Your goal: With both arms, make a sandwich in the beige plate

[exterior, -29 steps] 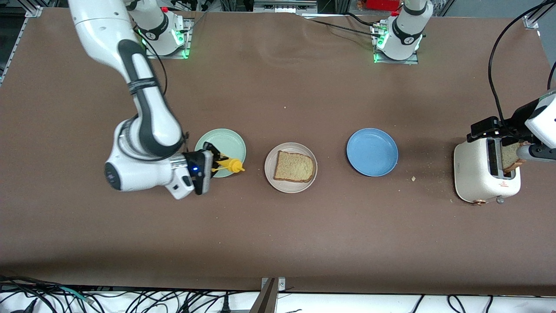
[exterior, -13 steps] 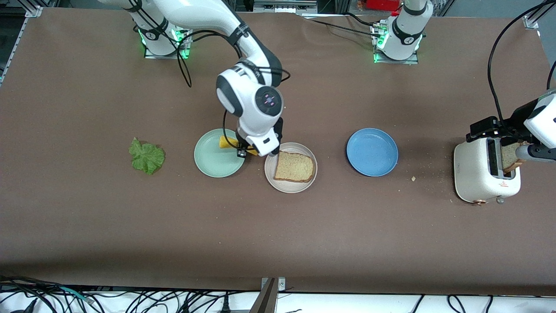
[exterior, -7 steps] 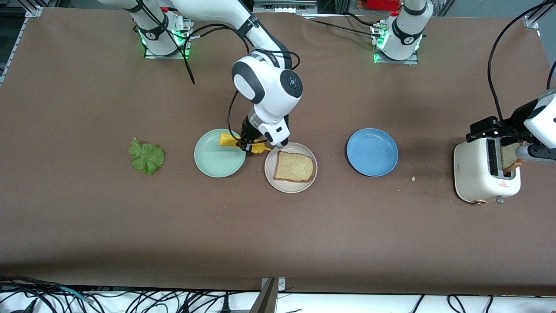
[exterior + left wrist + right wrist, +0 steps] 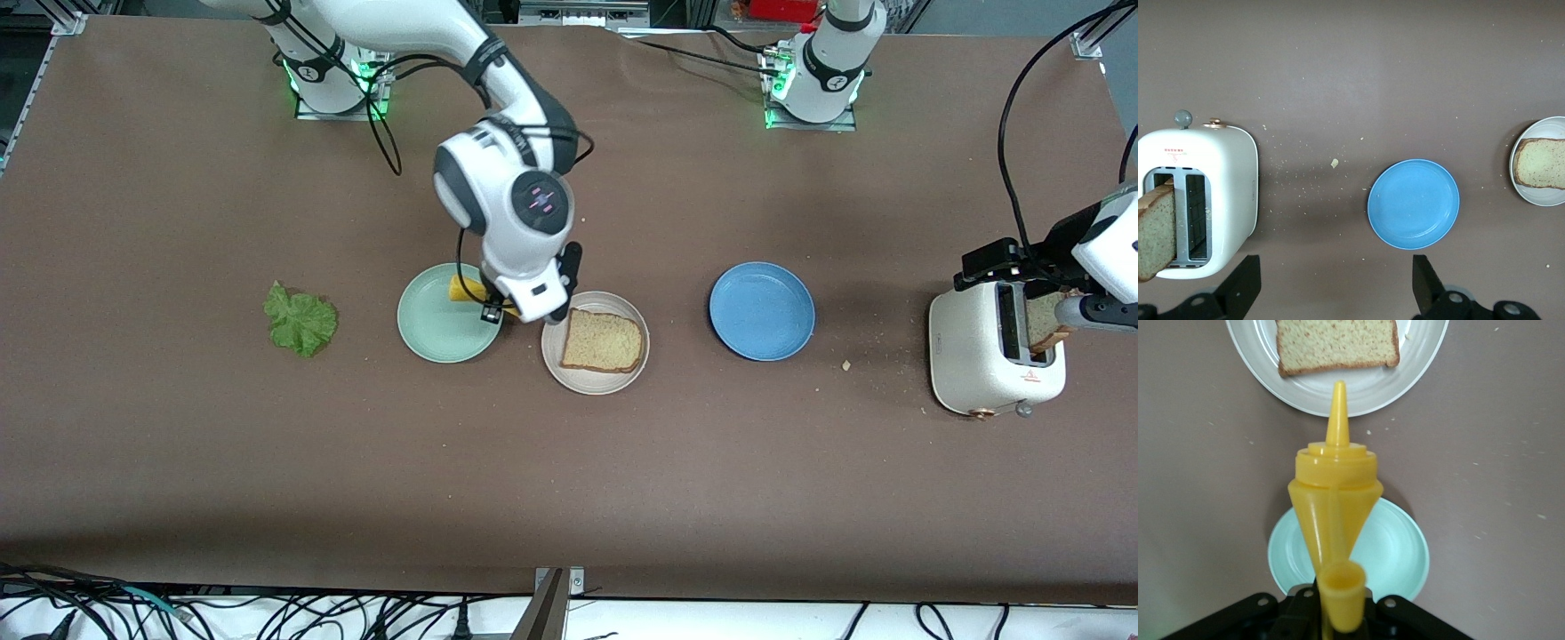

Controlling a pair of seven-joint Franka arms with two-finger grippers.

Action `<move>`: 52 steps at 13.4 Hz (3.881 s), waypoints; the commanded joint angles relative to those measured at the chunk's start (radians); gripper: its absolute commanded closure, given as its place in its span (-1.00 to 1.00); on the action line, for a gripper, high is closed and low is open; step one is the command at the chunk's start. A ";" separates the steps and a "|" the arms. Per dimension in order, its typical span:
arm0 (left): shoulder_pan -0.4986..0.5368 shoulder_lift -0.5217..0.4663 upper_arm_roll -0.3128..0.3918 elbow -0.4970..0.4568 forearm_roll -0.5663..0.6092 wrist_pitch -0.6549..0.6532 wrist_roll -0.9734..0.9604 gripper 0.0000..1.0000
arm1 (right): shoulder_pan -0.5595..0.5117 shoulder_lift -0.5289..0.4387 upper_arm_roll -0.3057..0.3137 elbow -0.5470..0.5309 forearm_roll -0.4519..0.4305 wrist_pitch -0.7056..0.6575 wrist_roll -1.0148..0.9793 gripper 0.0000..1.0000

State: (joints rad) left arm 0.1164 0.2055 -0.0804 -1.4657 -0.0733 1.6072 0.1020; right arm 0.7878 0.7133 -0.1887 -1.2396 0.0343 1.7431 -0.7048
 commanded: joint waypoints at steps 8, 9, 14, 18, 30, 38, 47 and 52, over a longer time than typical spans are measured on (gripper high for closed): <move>-0.008 -0.006 -0.001 -0.002 0.043 -0.009 0.008 -1.00 | -0.306 -0.104 0.009 -0.092 0.530 -0.083 -0.549 1.00; -0.008 -0.006 -0.001 -0.002 0.044 -0.009 0.008 -1.00 | -0.343 -0.104 0.008 -0.104 0.568 -0.106 -0.627 1.00; -0.008 -0.006 -0.001 -0.002 0.043 -0.007 0.008 -1.00 | -0.553 -0.084 0.012 -0.187 0.769 -0.230 -1.036 1.00; -0.008 -0.005 -0.001 -0.002 0.043 -0.009 0.008 -1.00 | -0.674 -0.032 0.014 -0.289 0.884 -0.326 -1.399 1.00; -0.008 -0.006 -0.001 -0.002 0.043 -0.009 0.008 -1.00 | -0.854 0.244 0.020 -0.365 1.105 -0.565 -1.889 1.00; -0.009 -0.005 -0.001 -0.002 0.043 -0.009 0.008 -1.00 | -0.843 0.255 0.018 -0.345 1.087 -0.518 -1.825 -0.81; -0.009 -0.006 -0.001 -0.002 0.043 -0.009 0.008 -1.00 | -0.842 0.124 -0.069 -0.276 0.902 -0.510 -1.468 -0.93; -0.009 -0.006 -0.002 -0.002 0.043 -0.010 0.007 -1.00 | -0.823 0.014 -0.087 -0.250 0.678 -0.360 -1.115 -0.92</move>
State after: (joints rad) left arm 0.1154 0.2062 -0.0808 -1.4678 -0.0732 1.6072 0.1021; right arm -0.0497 0.7829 -0.2806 -1.4852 0.8046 1.3151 -1.9440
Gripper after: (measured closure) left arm 0.000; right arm 0.035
